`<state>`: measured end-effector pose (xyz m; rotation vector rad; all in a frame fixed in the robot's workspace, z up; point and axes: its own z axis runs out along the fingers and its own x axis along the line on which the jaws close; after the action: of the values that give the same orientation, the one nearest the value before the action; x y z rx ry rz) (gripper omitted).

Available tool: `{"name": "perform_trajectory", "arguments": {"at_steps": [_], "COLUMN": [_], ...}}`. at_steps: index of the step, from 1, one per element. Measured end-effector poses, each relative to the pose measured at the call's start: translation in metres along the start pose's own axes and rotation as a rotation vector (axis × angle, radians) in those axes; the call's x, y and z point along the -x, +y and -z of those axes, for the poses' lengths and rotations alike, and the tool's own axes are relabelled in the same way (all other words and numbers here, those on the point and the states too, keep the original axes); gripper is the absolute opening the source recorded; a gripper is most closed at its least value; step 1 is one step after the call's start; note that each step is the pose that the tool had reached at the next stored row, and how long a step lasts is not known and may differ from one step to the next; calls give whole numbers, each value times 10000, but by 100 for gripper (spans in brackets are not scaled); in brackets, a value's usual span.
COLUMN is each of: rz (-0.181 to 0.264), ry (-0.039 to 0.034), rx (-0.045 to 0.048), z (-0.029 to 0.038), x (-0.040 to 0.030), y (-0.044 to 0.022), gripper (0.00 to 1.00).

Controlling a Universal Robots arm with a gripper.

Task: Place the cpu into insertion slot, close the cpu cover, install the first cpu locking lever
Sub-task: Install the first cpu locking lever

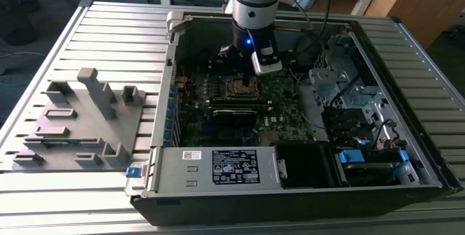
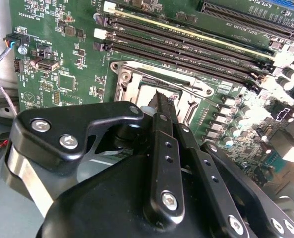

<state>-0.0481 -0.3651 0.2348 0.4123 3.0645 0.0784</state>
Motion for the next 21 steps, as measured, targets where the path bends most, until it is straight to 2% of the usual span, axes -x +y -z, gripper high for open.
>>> {"name": "perform_trajectory", "arguments": {"at_steps": [10, 14, 21], "rz": [100, 312, 325], "ry": [7, 18, 19], "rx": [4, 13, 14], "z": [0, 0, 0], "x": [0, 0, 3], "y": [-1, -1, -10], "gripper": [10, 10, 10]}}
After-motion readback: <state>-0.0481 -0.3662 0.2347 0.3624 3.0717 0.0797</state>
